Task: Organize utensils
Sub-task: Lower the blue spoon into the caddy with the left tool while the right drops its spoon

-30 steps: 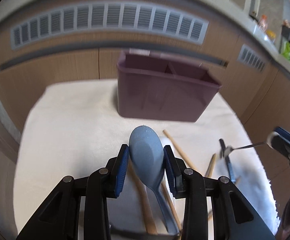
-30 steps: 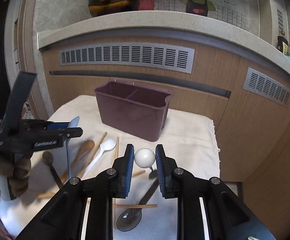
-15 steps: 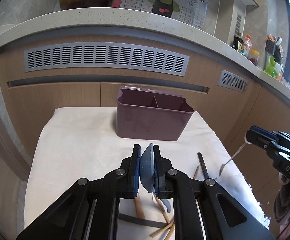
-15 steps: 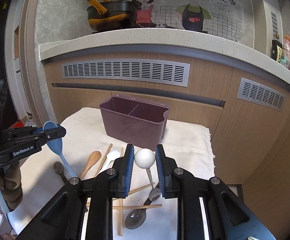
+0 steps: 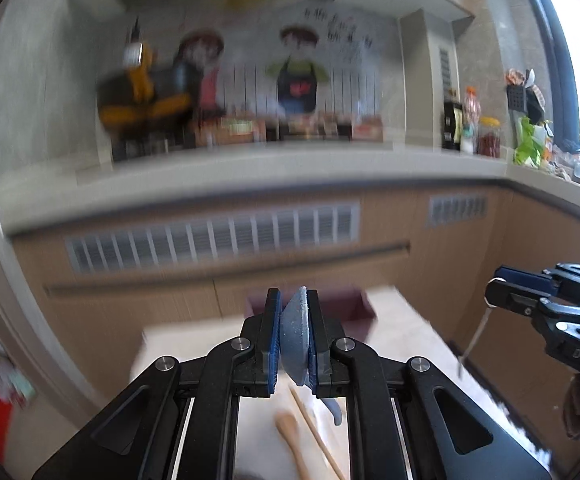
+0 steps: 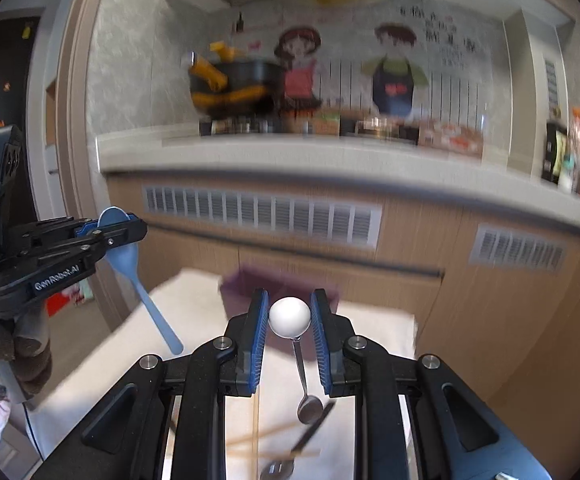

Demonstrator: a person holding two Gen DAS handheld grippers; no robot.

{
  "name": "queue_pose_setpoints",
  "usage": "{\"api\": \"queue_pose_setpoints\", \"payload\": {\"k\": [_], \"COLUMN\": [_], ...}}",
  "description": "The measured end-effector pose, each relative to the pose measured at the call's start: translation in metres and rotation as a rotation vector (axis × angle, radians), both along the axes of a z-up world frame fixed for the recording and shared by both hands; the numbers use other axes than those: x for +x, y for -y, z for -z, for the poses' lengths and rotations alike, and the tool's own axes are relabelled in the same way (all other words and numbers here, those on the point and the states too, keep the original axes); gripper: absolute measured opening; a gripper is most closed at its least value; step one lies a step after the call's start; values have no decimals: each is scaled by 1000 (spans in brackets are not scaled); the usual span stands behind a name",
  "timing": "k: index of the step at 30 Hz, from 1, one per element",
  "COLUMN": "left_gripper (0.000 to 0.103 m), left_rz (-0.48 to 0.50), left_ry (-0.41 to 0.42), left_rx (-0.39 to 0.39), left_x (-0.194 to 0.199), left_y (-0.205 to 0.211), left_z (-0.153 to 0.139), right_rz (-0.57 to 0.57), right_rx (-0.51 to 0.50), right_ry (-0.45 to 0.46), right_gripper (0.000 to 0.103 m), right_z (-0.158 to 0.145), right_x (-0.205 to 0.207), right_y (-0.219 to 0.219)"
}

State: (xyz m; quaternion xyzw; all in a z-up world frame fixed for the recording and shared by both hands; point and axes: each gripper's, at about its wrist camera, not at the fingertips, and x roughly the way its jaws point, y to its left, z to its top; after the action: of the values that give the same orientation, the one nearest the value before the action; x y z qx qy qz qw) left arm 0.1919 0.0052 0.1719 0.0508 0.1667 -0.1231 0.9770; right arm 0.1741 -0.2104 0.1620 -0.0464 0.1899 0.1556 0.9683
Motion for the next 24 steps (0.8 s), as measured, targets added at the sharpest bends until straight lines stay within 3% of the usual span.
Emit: {"api": "queue_pose_setpoints", "payload": {"k": [4, 8, 14, 24], "left_gripper": [11, 11, 11, 12], "left_rz": [-34, -60, -55, -12], "left_ry": [83, 118, 65, -128], "left_rx": [34, 55, 11, -55], "left_x": [25, 63, 124, 200], "left_y": [8, 12, 5, 5], "left_z": [-39, -46, -19, 66], "right_rz": [4, 9, 14, 4], "right_rx": [54, 97, 108, 78], "right_ry": [52, 52, -9, -181], "right_gripper": [21, 21, 21, 21], "right_z": [-44, -52, -21, 61], "right_x": [31, 72, 136, 200], "right_y": [1, -1, -11, -24]}}
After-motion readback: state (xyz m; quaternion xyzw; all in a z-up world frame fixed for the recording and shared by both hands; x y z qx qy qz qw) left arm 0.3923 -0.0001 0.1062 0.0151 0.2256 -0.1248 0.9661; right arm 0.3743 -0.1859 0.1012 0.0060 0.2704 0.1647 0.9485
